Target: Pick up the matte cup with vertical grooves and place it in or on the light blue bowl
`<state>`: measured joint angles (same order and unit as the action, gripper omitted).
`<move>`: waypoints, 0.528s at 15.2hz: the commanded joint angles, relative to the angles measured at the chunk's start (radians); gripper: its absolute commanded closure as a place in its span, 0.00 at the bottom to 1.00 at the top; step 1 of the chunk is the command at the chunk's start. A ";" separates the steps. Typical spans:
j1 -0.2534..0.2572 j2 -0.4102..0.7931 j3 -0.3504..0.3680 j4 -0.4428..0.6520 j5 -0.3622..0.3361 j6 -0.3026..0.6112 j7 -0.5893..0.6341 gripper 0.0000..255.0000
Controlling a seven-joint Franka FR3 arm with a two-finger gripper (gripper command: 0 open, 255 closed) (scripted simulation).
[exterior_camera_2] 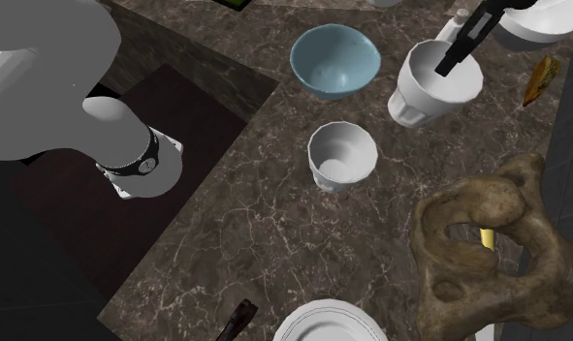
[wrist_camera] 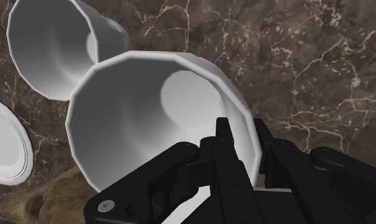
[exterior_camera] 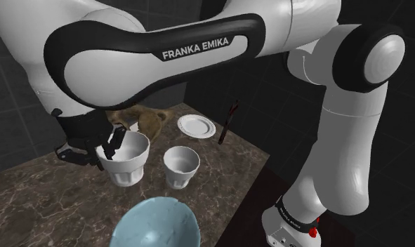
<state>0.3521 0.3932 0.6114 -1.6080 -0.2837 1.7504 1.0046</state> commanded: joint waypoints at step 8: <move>0.006 -0.019 0.007 0.101 0.015 -0.114 -0.019 1.00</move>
<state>0.3581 0.3768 0.6180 -1.5147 -0.2702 1.6458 0.9874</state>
